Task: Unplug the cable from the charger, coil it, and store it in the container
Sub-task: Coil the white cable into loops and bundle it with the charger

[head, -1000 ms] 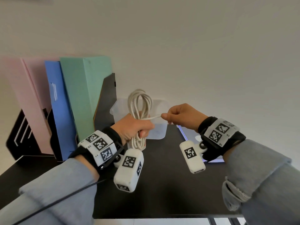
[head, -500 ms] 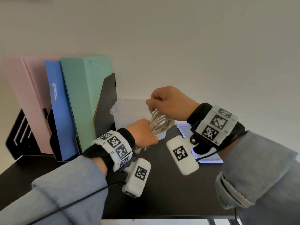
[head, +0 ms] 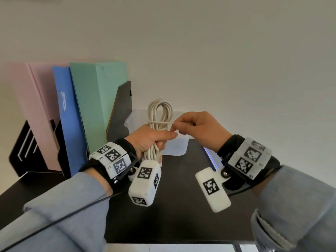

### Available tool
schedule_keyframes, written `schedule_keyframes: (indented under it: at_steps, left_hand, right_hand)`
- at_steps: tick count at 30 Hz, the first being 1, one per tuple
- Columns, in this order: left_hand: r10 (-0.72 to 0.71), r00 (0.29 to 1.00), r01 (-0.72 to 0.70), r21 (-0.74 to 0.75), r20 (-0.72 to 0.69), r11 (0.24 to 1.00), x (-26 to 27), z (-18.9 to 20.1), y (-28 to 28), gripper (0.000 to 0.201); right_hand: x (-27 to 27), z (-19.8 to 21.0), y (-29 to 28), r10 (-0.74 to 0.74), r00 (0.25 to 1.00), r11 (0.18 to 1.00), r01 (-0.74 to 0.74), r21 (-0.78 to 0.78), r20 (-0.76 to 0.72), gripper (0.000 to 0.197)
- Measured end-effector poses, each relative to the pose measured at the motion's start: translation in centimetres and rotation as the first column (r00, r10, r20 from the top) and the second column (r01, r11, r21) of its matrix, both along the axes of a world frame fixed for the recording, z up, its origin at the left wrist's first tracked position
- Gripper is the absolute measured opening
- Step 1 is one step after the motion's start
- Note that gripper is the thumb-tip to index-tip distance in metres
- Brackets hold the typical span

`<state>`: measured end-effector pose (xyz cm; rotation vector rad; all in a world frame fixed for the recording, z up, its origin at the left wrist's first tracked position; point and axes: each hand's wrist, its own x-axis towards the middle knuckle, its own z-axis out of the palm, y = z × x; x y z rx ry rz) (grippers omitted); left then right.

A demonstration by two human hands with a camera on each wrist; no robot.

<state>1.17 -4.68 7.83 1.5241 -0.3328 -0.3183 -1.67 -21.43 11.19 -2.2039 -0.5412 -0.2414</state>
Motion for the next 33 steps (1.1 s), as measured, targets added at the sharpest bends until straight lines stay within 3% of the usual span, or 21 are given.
schedule_keyframes:
  at_steps: [2, 5, 8, 10, 12, 15, 18, 20, 22, 25, 29, 33]
  left_hand:
    - [-0.099, 0.995, 0.098, -0.092, -0.011, 0.991, -0.2, 0.0, -0.1, 0.024]
    - [-0.143, 0.99, 0.14, -0.144, -0.014, 0.98, -0.3, 0.0, -0.6, 0.055]
    - [-0.105, 0.994, 0.105, -0.06, -0.001, 0.993, 0.1, -0.2, -0.9, 0.078]
    - [-0.086, 0.996, 0.087, -0.007, 0.029, 0.996, 0.1, -0.3, -0.9, 0.076]
    - [-0.056, 0.995, 0.054, 0.035, 0.078, 0.998, 0.0, -0.4, -1.0, 0.066]
    - [0.001, 0.994, -0.008, 0.065, 0.112, 0.998, -0.1, -0.6, -1.2, 0.052]
    - [-0.01, 0.995, 0.008, 0.02, 0.104, 1.0, -0.2, -0.9, -1.5, 0.055]
    - [-0.014, 0.997, 0.015, -0.023, 0.07, 1.0, -0.2, -0.9, -1.8, 0.06]
    - [-0.02, 0.999, 0.022, -0.043, 0.051, 0.999, -0.1, -0.8, -2.0, 0.061]
    - [-0.043, 0.998, 0.046, -0.047, 0.054, 0.998, 0.1, -0.7, -2.0, 0.053]
    - [-0.01, 0.998, 0.013, -0.035, 0.061, 0.999, 0.3, -0.8, -1.7, 0.051]
    - [0.032, 0.996, -0.035, 0.037, 0.078, 0.999, 0.4, -0.8, -1.8, 0.048]
  right_hand:
    - [0.3, 0.0, -0.6, 0.045, 0.99, 0.983, -0.02, 0.183, -0.133, 0.017]
    - [0.7, -0.2, -1.0, 0.005, 0.993, 0.979, 0.019, 0.205, -0.12, 0.018]
    - [1.5, -0.6, -1.4, -0.15, 0.981, 0.986, 0.158, -0.053, 0.122, 0.016]
    - [2.0, -1.3, -1.6, -0.234, 0.909, 0.9, 0.336, -0.277, 0.344, 0.016]
    - [1.9, -1.8, -1.5, -0.233, 0.841, 0.851, 0.419, -0.317, 0.488, 0.016]
    - [2.4, -2.4, -1.4, -0.121, 0.789, 0.868, 0.378, -0.322, 0.602, 0.015]
    - [2.5, -2.4, -0.7, -0.082, 0.891, 0.889, 0.268, -0.372, 0.446, 0.022]
    - [2.2, -2.2, -0.2, -0.113, 0.916, 0.909, 0.252, -0.332, 0.386, 0.024]
    - [1.8, -1.9, 0.3, -0.134, 0.929, 0.945, 0.224, -0.237, 0.345, 0.022]
    - [1.4, -1.8, 0.9, -0.169, 0.967, 0.986, 0.166, 0.027, 0.189, 0.016]
    - [1.0, -1.6, 1.0, -0.093, 0.995, 0.943, 0.103, 0.315, -0.047, 0.016]
    - [0.8, -1.2, 1.3, 0.046, 0.978, 0.826, 0.079, 0.558, -0.206, 0.018]
